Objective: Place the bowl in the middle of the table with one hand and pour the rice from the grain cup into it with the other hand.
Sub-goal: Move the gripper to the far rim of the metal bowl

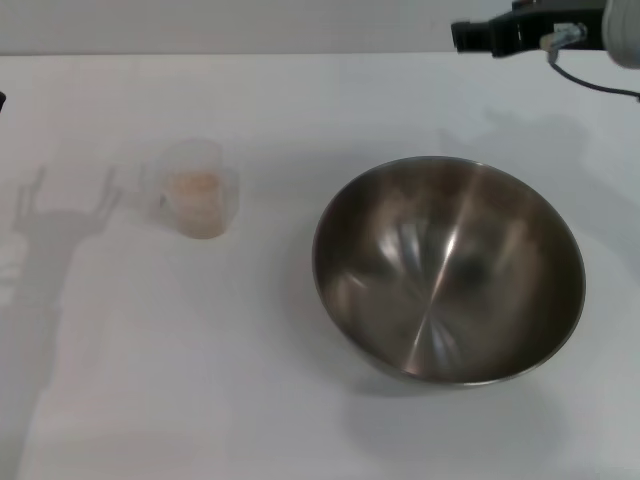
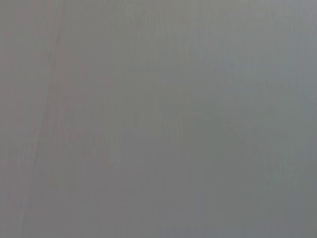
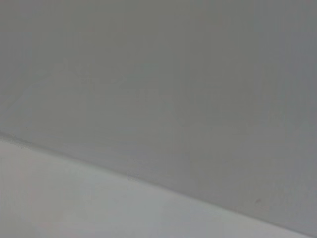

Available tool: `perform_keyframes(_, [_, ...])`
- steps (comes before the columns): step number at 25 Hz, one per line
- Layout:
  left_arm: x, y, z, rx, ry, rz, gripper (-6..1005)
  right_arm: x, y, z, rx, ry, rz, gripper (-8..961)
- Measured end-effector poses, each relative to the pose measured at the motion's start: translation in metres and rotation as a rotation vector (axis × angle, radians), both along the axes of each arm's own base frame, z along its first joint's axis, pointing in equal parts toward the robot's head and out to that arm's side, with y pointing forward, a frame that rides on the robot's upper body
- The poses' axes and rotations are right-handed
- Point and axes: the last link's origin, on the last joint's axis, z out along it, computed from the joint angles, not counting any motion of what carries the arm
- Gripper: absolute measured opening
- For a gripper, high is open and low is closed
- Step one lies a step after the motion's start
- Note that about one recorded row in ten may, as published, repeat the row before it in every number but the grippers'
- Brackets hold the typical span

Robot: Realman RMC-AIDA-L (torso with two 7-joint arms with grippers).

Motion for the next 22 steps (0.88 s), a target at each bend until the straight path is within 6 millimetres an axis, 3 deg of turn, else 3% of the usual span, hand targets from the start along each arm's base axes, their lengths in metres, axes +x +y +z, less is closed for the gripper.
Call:
perform_keyframes(4, [-0.002,0.000,0.002,0.004,-0.004,0.009,867,-0.003,-0.004,0.006,-0.107,-0.031,-0.015,717])
perform_keyframes(9, [-0.004,0.002,0.003,0.009,-0.008,0.019,867,0.010,0.000,0.018,-0.214,-0.063,-0.089,717])
perform_keyframes(22, [-0.001,0.005,0.005,0.022,-0.014,0.011,867,0.037,0.006,-0.001,-0.397,-0.095,-0.192,700])
